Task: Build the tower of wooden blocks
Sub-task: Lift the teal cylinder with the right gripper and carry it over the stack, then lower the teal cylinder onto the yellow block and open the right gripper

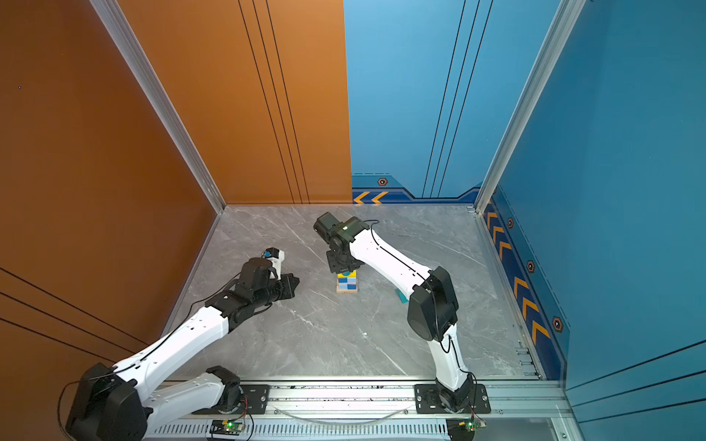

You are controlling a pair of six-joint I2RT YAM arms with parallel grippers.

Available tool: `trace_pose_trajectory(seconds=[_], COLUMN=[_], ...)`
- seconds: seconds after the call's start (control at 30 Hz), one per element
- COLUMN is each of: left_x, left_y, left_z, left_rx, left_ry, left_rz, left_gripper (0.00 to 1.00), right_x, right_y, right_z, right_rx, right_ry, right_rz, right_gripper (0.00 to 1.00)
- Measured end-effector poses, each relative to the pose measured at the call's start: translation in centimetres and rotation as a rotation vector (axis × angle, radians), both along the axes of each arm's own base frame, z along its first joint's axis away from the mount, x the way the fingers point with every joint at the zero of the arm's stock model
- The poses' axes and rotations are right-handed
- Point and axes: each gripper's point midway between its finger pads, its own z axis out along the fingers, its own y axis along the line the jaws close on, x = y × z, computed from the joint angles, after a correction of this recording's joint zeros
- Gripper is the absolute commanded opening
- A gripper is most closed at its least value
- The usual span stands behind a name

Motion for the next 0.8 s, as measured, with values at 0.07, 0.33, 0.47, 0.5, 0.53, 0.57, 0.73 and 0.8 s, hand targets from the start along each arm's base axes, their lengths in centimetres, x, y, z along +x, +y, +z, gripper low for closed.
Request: trace_pose_trajectory(seconds=[0.07,0.33,0.47,0.5,0.53,0.57,0.73,0.8], left_x=[-0.01,-0.05,-0.06,-0.07,-0.07,-0.07,-0.07,-0.08], left_y=[-0.02,-0.09,-0.11,-0.13,-0.13,-0.13,-0.13,-0.15], left_z=[0.0,0.01,0.01,0.0,0.0,0.0,0.0,0.0], left_rx=[0.0,-0.003,-0.004,-0.004,-0.004,-0.004,-0.005,-0.005], left_ry=[0.0,0.001,0.002,0.002,0.002,0.002,0.003,0.003], left_rz=[-0.001,-0.005,-0.006,-0.006,-0.006,-0.006,-0.007,-0.008], left_gripper=[0.0,0.0,0.0,0.0,0.0,0.0,0.0,0.0], right_x=[0.12,0.26,0.32,0.35,0.37,0.38,0.42,0.43], right_y=[-0.12,-0.21,-0.27,-0.31,-0.34,-0.35,-0.39,-0.4], right_z=[-0.12,-0.6,-0.6,-0.6,-0.6,-0.6,-0.6,-0.59], right_rx=[-0.002,-0.01,-0.01,-0.01,-0.01,-0.01,-0.009,-0.009], right_ry=[0.002,0.01,0.01,0.01,0.01,0.01,0.01,0.01], right_rz=[-0.004,-0.007,-0.009,-0.01,-0.011,-0.011,-0.013,-0.013], right_gripper=[0.18,0.18,0.18,0.18,0.18,0.18,0.18,0.18])
